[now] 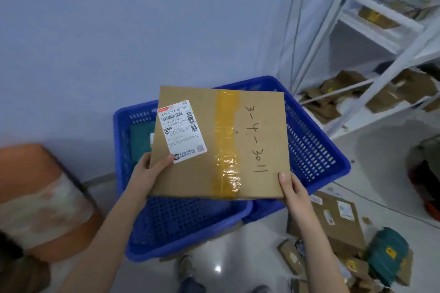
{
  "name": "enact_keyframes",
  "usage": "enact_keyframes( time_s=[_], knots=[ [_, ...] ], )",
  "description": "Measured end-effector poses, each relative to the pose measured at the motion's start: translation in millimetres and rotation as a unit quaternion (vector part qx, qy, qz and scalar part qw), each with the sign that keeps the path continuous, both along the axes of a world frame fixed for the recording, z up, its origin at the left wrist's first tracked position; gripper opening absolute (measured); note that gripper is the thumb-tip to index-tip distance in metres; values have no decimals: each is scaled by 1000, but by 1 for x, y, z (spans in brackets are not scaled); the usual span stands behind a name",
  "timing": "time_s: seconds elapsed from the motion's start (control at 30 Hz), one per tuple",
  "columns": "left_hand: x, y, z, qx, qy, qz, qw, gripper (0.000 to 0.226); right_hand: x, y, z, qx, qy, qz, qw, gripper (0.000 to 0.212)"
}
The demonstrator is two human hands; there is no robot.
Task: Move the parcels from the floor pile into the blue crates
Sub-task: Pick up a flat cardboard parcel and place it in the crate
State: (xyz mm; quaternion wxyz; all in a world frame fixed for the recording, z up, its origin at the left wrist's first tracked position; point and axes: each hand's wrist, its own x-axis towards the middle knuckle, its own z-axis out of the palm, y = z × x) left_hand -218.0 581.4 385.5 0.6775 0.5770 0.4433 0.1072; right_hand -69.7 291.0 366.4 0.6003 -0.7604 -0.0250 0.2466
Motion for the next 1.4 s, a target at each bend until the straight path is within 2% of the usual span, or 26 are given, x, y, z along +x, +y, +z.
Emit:
enact_keyframes(
  time_s=[0.13, 0.23, 0.3, 0.43, 0.57, 0.7, 1.07, 1.23, 1.3, 1.4],
  knots=[
    [-52, 54, -31, 20, 42, 33, 998, 50, -22, 62, -32, -3, 57, 79, 995, 56],
    [-76, 75, -62, 10, 98, 20, 995, 51, -33, 91, -56, -31, 98, 113, 988, 37],
    [-83, 79, -80, 47, 158, 1, 986, 48, -37, 102, -71, -52, 121, 123, 984, 29],
    [-83, 70, -109, 125, 241, -24, 962, 57, -40, 112, -96, -122, 129, 141, 974, 45],
    [-74, 61, -133, 166, 309, -58, 935, 52, -28, 124, -113, -191, 121, 183, 957, 44],
    [-54, 53, -149, 155, 300, -36, 940, 56, -8, 139, -136, -240, 78, 189, 949, 40],
    [-35, 33, -238, 18, 419, -42, 907, 62, 19, 158, -222, -382, 51, 223, 895, 49],
    [-23, 41, -283, 5, 486, -97, 869, 59, 28, 166, -268, -393, 61, 246, 884, 39],
    [-17, 46, -304, 1, 485, -91, 870, 55, 29, 171, -287, -391, 48, 236, 888, 38],
    [-16, 51, -337, 60, 507, -143, 848, 60, 24, 178, -317, -375, 44, 230, 897, 40]
  ],
)
